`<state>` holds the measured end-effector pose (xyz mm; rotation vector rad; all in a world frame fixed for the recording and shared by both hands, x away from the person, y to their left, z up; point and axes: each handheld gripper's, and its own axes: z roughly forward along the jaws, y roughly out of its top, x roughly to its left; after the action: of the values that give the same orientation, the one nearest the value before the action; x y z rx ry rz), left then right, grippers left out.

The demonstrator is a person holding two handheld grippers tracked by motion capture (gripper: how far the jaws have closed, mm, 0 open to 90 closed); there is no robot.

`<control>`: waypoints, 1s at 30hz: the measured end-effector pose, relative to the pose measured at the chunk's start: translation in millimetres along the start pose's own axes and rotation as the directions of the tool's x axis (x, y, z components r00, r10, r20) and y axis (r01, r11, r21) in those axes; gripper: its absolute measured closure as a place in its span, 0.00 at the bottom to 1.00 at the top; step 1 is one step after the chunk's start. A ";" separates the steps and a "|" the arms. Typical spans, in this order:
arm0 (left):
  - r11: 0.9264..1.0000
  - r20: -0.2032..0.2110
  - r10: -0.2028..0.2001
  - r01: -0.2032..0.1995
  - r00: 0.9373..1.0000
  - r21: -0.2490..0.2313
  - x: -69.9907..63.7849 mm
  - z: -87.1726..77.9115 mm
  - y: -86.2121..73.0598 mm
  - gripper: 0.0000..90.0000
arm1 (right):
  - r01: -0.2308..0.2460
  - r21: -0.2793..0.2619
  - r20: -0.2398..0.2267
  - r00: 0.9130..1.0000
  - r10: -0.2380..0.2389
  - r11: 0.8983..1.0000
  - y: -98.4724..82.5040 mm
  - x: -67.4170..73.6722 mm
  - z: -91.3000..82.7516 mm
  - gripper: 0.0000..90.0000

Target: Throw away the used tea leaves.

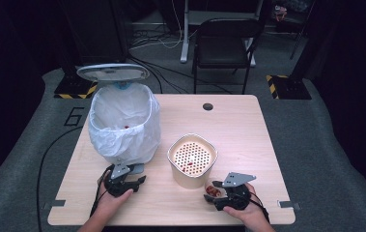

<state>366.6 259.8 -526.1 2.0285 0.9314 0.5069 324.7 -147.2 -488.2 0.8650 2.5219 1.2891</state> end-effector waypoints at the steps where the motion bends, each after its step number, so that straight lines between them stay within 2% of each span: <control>1: 1.000 0.000 0.000 0.000 1.000 0.000 0.0 0.0 0.0 0.37 | 0.001 0.002 0.002 1.000 -0.001 1.000 0.2 -0.4 -0.3 0.43; 7: 1.000 -0.001 0.000 0.000 1.000 0.001 0.0 0.0 0.0 0.37 | 0.002 0.010 0.002 1.000 -0.002 1.000 0.6 -7.2 -4.6 0.45; 9: 1.000 -0.001 0.000 0.000 1.000 0.000 -0.1 0.0 0.0 0.37 | 0.000 0.005 0.017 1.000 0.000 1.000 1.1 -8.8 -6.5 0.45; 15: 1.000 0.000 0.000 0.000 1.000 0.001 0.0 0.0 0.0 0.37 | 0.003 0.015 0.008 1.000 -0.003 1.000 3.3 -16.3 -12.2 0.46; 19: 1.000 -0.001 0.000 0.000 1.000 0.001 -0.1 0.0 0.0 0.37 | -0.006 -0.014 0.040 0.999 0.007 1.000 5.7 -24.8 -19.6 0.47; 30: 1.000 0.000 0.000 0.000 1.000 0.000 0.0 0.0 0.0 0.37 | -0.005 -0.022 0.094 0.996 0.007 1.000 22.9 -47.4 -37.8 0.49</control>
<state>366.6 259.8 -526.1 2.0287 0.9320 0.5072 357.6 -189.7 -451.9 0.9067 2.4307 1.2451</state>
